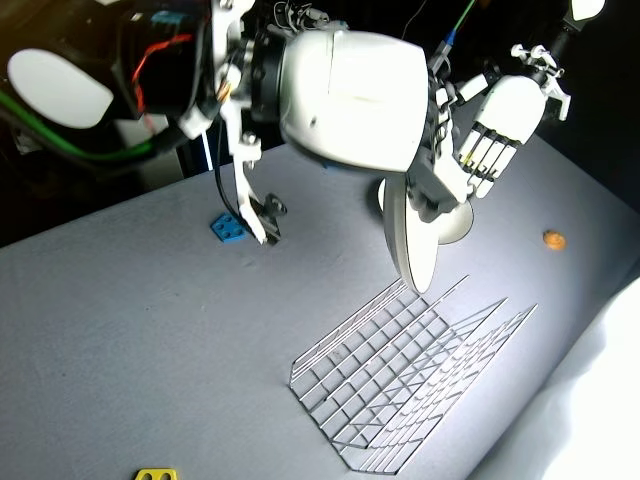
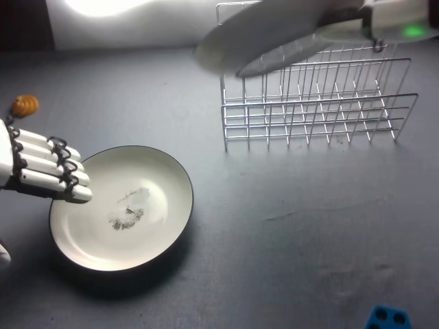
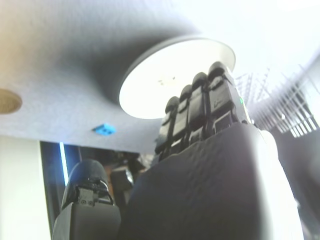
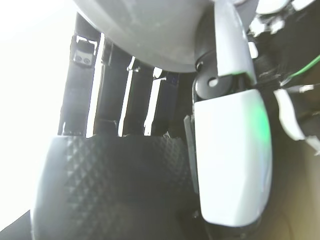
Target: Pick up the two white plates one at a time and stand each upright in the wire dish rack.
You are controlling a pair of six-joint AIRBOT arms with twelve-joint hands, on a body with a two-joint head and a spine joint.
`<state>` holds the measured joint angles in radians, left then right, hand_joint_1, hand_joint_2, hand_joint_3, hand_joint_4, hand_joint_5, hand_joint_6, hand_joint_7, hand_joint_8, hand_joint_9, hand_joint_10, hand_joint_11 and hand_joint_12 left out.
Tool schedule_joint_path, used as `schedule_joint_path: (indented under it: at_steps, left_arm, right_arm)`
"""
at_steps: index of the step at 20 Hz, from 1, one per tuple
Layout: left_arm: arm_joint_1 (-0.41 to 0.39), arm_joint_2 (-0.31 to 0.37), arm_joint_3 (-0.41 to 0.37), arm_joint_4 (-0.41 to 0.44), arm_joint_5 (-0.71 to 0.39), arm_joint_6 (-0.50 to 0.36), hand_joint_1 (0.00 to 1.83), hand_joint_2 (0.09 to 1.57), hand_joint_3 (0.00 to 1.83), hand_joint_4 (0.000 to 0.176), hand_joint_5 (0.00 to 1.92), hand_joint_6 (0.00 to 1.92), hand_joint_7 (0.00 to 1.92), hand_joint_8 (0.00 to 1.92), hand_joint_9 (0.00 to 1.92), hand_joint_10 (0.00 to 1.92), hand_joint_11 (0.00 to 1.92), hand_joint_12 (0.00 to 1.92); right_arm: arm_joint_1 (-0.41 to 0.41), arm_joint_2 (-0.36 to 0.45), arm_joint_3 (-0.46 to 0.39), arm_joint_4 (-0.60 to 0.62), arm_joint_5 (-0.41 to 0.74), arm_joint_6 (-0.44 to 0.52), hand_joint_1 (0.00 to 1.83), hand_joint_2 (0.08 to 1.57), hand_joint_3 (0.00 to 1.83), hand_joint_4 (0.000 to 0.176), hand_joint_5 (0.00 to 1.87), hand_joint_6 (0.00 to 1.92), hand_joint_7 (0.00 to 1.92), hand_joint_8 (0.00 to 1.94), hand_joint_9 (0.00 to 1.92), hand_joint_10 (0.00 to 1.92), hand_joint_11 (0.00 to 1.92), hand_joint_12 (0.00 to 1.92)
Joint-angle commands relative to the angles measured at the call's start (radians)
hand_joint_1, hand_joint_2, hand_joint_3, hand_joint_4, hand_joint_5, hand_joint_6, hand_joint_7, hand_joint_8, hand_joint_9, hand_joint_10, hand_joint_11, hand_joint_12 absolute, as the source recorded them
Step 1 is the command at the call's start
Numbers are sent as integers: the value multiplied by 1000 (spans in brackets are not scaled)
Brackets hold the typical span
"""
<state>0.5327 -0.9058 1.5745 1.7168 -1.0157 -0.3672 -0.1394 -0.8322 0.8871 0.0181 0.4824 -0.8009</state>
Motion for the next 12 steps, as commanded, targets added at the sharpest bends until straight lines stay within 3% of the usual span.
schedule_joint_path:
  at_steps: [1,4,8,12]
  left_arm:
    - [3,5,10,-66,-3,2,0,1122,0,0,0,0,0,0,0,0,0,0]
    - [10,1,10,-66,5,4,0,1124,1,0,0,0,0,0,0,0,0,0]
    - [10,1,20,-70,17,6,0,1123,0,0,0,0,0,0,0,0,0,0]
    - [5,2,28,-75,20,6,0,1120,0,0,0,0,0,0,0,0,0,0]
  right_arm:
    - [14,3,-4,-7,151,19,1220,1104,1,25,1017,979,1014,880,1181,0,704,894]
    - [9,6,-1,-12,150,19,1221,1102,0,31,1014,974,1029,868,1183,1,711,888]
    - [-2,15,34,-12,184,126,1217,1109,0,28,1008,988,1001,910,1176,7,716,903]
    - [-2,35,38,-12,191,165,1221,1102,0,29,1028,949,1008,903,1185,8,703,896]
